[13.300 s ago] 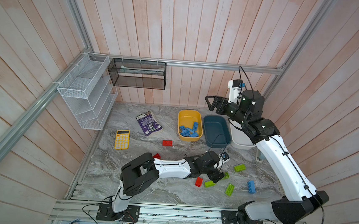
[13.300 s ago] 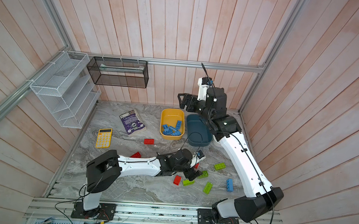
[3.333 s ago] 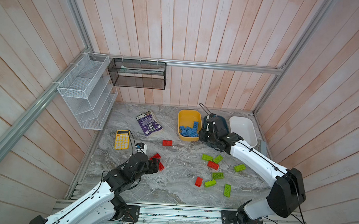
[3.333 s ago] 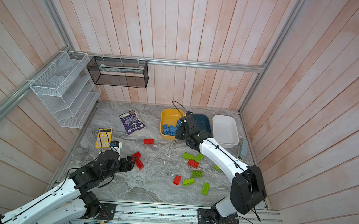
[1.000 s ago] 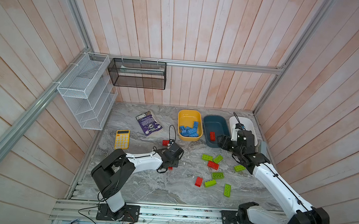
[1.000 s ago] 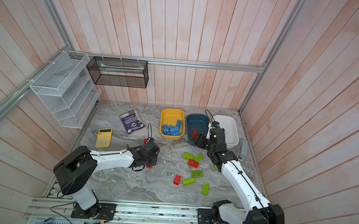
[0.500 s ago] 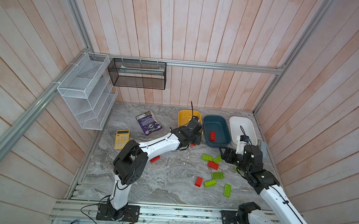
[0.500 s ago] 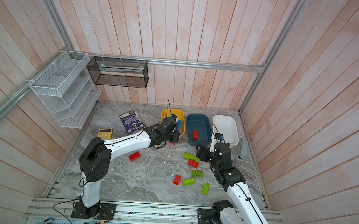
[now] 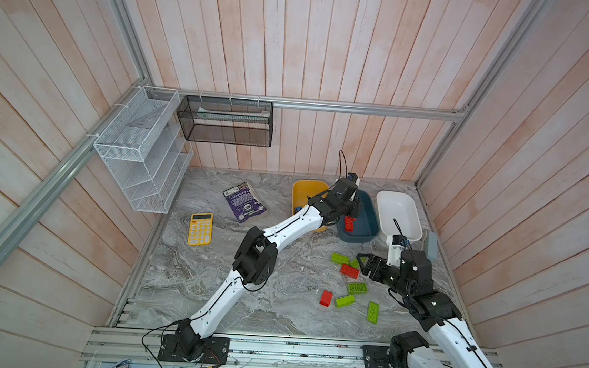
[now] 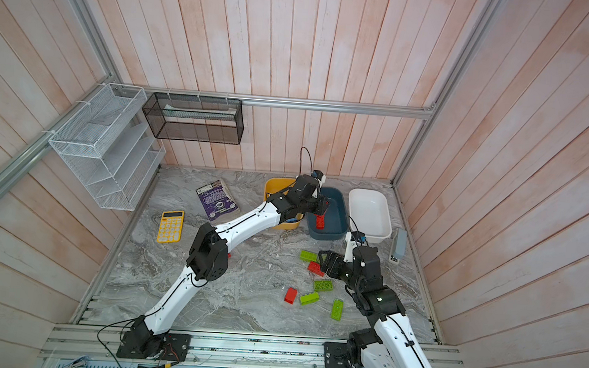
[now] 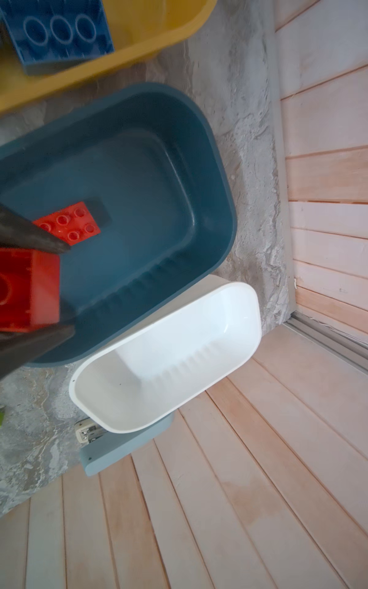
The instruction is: Sort the legos into containers by color
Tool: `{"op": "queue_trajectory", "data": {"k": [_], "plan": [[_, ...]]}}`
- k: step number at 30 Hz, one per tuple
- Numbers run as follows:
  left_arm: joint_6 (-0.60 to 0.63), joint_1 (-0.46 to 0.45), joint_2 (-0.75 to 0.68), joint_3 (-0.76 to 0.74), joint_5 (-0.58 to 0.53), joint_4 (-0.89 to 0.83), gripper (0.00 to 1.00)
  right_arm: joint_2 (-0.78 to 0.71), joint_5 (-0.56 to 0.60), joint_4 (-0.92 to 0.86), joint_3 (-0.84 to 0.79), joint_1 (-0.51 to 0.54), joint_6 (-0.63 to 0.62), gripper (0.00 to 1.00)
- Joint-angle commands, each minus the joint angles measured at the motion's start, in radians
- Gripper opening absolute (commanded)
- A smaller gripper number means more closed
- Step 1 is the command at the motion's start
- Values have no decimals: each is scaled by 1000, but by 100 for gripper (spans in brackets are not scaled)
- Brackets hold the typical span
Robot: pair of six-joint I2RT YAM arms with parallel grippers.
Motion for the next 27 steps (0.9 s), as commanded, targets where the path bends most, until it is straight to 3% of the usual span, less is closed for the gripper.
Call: {"op": "queue_trajectory", "data": {"k": [1, 3, 6, 12, 19, 24, 27], "plan": [[-50, 11, 26, 13, 55, 25, 40, -4, -14, -22, 5, 6, -10, 78], [-54, 18, 22, 6, 66, 53, 47, 5, -33, -14, -3, 7, -18, 77], [-44, 23, 13, 13, 58, 60, 67, 33, -44, -4, -13, 12, -17, 77], [-31, 39, -108, -99, 32, 76, 74, 98, 0, 17, -19, 43, -14, 81], [-43, 51, -520, -673, -20, 340, 75, 290, 46, 115, -42, 97, -2, 83], [-49, 46, -810, -1034, -73, 439, 75, 392, 134, 172, -47, 145, 18, 96], [-58, 43, -949, -1225, -113, 453, 75, 463, 166, 185, -34, 166, 43, 99]]}}
